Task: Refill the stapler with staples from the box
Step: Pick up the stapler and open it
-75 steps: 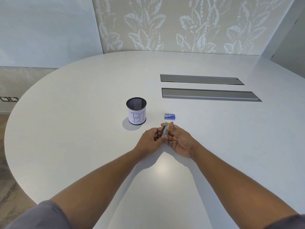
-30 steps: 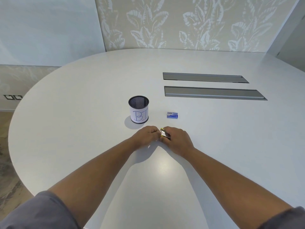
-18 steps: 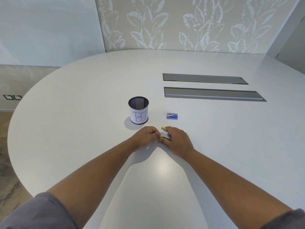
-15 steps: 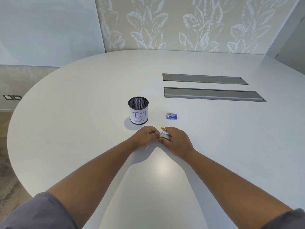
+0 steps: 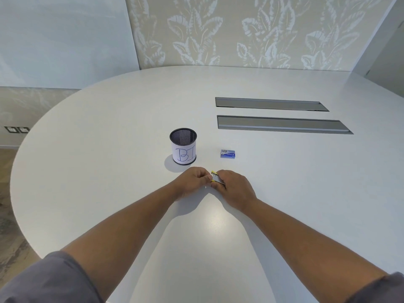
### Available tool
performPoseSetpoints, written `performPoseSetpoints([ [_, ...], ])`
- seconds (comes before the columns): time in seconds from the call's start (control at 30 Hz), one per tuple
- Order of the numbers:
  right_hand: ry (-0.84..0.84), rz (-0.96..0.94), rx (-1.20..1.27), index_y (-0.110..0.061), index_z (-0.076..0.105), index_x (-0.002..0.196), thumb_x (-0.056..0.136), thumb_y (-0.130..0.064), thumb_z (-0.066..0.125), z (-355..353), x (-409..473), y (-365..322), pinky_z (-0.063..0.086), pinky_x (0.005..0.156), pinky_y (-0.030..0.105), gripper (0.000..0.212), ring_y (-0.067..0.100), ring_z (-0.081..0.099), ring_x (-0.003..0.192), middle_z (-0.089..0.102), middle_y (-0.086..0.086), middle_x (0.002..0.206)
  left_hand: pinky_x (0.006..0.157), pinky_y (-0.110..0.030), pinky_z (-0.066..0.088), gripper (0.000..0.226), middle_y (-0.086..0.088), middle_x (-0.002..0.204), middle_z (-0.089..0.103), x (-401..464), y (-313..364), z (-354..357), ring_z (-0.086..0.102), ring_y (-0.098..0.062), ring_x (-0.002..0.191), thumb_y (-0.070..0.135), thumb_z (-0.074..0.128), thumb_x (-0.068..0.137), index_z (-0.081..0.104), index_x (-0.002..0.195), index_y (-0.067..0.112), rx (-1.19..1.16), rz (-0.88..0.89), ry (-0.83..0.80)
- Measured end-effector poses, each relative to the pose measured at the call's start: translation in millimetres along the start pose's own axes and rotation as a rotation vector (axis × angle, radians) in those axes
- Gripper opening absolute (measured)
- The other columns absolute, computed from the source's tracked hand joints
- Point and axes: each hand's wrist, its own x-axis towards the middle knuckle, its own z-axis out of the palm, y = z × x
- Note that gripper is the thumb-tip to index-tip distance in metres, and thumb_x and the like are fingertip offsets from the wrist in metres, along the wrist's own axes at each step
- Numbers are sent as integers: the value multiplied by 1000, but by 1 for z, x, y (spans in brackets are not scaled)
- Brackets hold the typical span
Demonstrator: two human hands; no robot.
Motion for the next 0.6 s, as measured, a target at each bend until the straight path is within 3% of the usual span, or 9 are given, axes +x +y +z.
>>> performPoseSetpoints([
  [0.2,19,20,24,-13,58,100,96,-54,56,-1,-1,0,46,68,38,42,23,55,80,62,2,89,58,-19,35,23,9,66,59,1,0,-1,45,3,50,21,56,101,64,80,17,-40,-7,-7],
  [0.37,2,-2,1,-18,45,84,97,-54,53,-1,-2,-1,39,62,37,39,25,48,72,51,-3,78,57,-21,34,22,5,67,55,0,-1,0,42,-3,53,21,55,101,64,81,14,-35,-7,-4],
  [0.5,46,20,11,-13,59,105,95,-57,57,1,-1,0,46,68,37,45,26,58,83,64,3,92,56,-19,35,19,6,67,57,0,0,0,43,3,49,20,55,101,65,87,11,-32,-8,9],
  [0.6,72,17,21,-13,60,113,94,-58,58,2,-2,1,41,68,33,49,24,60,87,67,3,99,56,-19,34,21,4,67,56,-1,0,0,42,-2,52,20,55,101,65,85,12,-25,-7,14],
])
